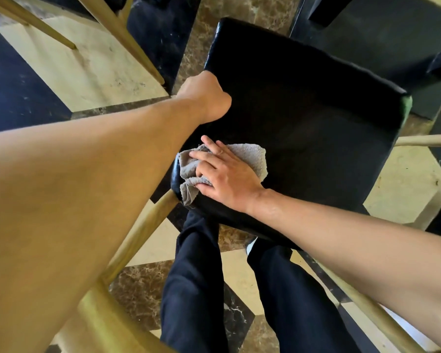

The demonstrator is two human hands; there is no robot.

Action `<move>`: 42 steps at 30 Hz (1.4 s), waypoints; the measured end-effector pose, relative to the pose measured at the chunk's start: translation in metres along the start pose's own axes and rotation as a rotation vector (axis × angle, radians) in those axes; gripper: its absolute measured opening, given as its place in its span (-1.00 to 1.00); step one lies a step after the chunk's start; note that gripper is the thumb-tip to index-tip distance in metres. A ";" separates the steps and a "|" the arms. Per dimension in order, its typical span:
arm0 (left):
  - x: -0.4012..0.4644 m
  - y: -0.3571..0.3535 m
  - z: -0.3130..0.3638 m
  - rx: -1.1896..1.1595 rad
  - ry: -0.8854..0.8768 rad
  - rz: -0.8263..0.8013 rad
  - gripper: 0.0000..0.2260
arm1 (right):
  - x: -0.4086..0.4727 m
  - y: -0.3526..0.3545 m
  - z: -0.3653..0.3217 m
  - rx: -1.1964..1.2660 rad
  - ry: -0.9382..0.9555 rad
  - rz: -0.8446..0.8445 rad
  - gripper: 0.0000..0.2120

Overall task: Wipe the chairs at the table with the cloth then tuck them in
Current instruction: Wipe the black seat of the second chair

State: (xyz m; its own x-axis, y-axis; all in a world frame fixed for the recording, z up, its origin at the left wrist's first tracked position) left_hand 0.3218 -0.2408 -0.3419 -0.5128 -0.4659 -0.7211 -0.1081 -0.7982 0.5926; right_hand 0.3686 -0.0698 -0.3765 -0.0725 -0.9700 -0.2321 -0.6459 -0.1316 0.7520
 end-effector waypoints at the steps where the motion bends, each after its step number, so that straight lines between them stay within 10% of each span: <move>1: 0.000 -0.001 -0.001 -0.003 -0.012 0.005 -0.88 | 0.002 -0.001 -0.003 0.002 -0.029 0.004 -0.77; 7: -0.009 -0.008 0.006 0.088 -0.088 0.029 -0.80 | 0.010 -0.012 -0.031 0.102 -0.218 0.075 -0.35; 13: -0.025 -0.020 0.009 0.229 -0.150 -0.040 -0.80 | -0.012 -0.025 -0.039 0.015 0.039 0.025 -0.65; 30: -0.078 -0.059 0.003 0.593 -0.071 -0.270 -0.39 | -0.091 -0.045 -0.036 -0.567 0.384 -0.416 -0.48; 42: -0.078 -0.075 0.011 0.651 0.057 -0.355 -0.27 | -0.189 -0.003 0.039 -0.626 0.607 -0.732 -0.76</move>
State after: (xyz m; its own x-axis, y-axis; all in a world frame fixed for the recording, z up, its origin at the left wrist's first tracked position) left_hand 0.3603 -0.1404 -0.3255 -0.3103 -0.2553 -0.9157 -0.7512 -0.5245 0.4007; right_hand 0.3547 0.1215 -0.3593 0.6554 -0.5349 -0.5332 0.1236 -0.6205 0.7744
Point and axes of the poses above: each hand's wrist, its own x-axis towards the middle knuckle, its own y-axis out of the back of the hand, z = x × y, the point moved 2 cm from there along x, towards the middle knuckle, and after that the axes turned 4 degrees about -z, right-handed, at the moved point
